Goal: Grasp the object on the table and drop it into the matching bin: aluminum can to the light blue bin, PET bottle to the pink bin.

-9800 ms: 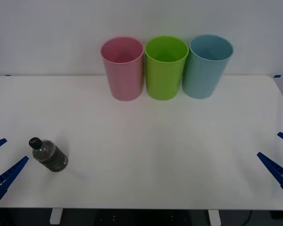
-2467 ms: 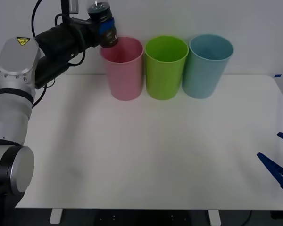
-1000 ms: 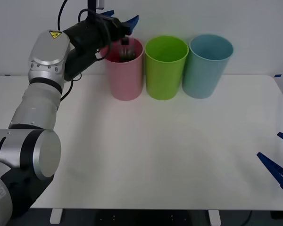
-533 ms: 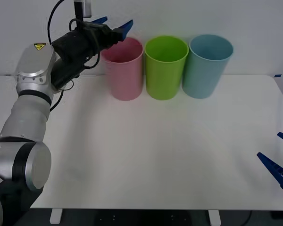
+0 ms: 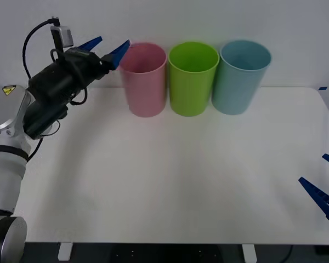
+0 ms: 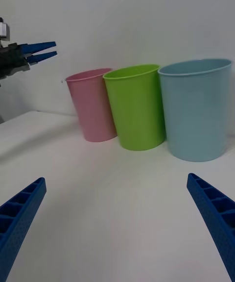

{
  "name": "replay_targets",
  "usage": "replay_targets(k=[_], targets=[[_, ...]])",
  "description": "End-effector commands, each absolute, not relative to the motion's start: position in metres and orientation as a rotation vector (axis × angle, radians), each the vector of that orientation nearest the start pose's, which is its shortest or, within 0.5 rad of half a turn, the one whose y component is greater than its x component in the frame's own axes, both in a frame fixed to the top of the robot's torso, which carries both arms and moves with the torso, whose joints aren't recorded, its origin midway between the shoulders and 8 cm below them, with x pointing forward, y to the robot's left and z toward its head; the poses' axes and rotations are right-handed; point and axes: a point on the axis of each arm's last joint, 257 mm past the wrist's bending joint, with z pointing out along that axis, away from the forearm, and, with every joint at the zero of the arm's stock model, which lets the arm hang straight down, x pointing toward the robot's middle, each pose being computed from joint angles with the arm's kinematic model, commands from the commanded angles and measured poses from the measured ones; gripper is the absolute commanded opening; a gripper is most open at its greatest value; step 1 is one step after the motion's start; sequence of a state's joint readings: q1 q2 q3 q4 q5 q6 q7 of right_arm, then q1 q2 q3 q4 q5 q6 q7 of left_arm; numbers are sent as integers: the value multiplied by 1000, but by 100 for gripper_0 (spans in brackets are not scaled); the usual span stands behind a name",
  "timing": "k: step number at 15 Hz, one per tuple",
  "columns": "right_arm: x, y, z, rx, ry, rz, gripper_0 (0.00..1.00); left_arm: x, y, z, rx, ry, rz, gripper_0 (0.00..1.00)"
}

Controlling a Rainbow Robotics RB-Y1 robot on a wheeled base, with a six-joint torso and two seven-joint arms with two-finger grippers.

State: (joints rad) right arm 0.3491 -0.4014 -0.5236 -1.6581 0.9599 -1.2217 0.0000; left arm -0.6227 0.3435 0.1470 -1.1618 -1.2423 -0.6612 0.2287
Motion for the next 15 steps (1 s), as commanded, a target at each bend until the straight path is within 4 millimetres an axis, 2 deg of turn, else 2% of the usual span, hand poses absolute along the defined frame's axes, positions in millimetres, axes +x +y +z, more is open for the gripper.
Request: replay_targets(k=[1, 6, 11, 15], targets=[[342, -330, -169, -465, 1441, 567, 100, 623, 197, -34, 358, 1330, -640, 100], [342, -330, -169, -465, 1441, 567, 100, 580, 256, -68, 444, 1338, -575, 100], [342, -330, -169, -465, 1441, 567, 100, 520, 315, -105, 538, 1358, -512, 100], [342, -330, -169, -465, 1441, 567, 100, 478, 349, -132, 579, 1359, -442, 100]])
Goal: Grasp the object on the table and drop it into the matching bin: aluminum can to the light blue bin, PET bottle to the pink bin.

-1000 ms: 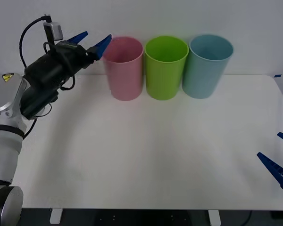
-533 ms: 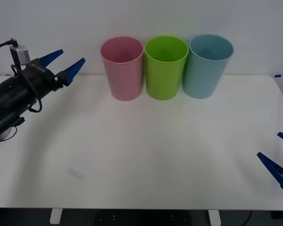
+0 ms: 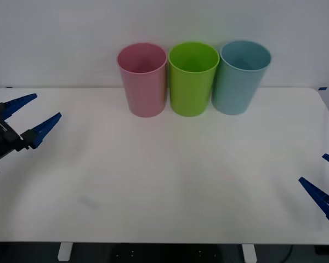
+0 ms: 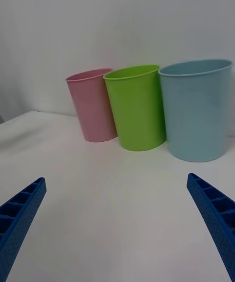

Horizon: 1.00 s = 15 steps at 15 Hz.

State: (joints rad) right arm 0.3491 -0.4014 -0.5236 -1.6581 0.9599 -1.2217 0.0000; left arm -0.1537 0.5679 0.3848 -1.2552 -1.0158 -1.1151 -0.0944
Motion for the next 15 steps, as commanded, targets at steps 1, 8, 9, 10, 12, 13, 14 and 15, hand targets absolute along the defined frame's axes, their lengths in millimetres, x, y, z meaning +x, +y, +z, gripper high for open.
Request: replay_targets(k=[1, 8, 9, 10, 12, 13, 14, 15], targets=[[342, -330, -169, -465, 1441, 567, 100, 468, 354, -137, 582, 1363, -442, 100], [342, -330, -169, -465, 1441, 567, 100, 412, 379, -158, 585, 1394, -394, 100], [342, -330, -169, -465, 1441, 567, 100, 406, 380, -159, 583, 1395, -395, 100], [342, -330, -169, -465, 1441, 567, 100, 401, 382, -161, 579, 1396, -396, 100], [342, -330, -169, -465, 1441, 567, 100, 389, 385, -165, 584, 1404, -396, 100], [342, -330, -169, -465, 1441, 567, 100, 385, 386, -166, 581, 1406, -400, 100], [342, -330, -169, -465, 1441, 567, 100, 381, 387, -166, 574, 1406, -404, 100], [342, -330, -169, -465, 1441, 567, 100, 377, 387, -168, 570, 1411, -416, 100]])
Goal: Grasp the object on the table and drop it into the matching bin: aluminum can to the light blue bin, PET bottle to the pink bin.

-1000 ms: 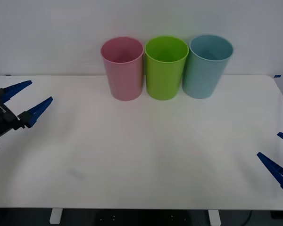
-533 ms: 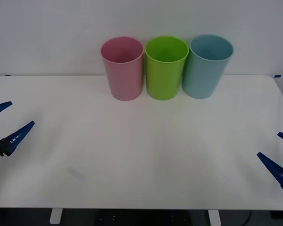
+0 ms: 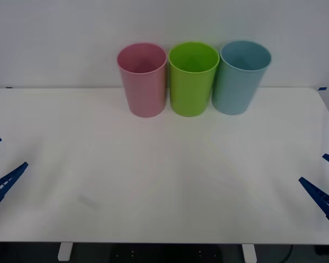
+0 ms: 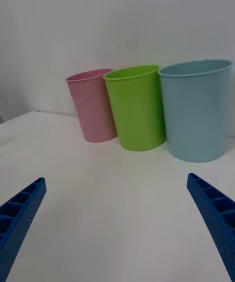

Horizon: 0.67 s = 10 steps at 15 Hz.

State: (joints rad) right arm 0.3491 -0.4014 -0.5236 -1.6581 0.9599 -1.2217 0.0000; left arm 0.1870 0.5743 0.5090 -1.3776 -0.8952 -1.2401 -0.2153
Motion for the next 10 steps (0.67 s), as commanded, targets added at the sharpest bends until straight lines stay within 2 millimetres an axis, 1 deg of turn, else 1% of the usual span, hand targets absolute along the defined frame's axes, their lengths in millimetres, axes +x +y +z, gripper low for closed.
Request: replay_targets(k=[1, 7, 10], targets=[[342, -330, -169, -465, 1441, 567, 100, 375, 385, -169, 574, 1410, -425, 100], [342, -330, -169, -465, 1441, 567, 100, 373, 377, -177, 570, 1428, -467, 100], [342, -330, -169, -465, 1441, 567, 100, 373, 376, -176, 570, 1428, -469, 100]])
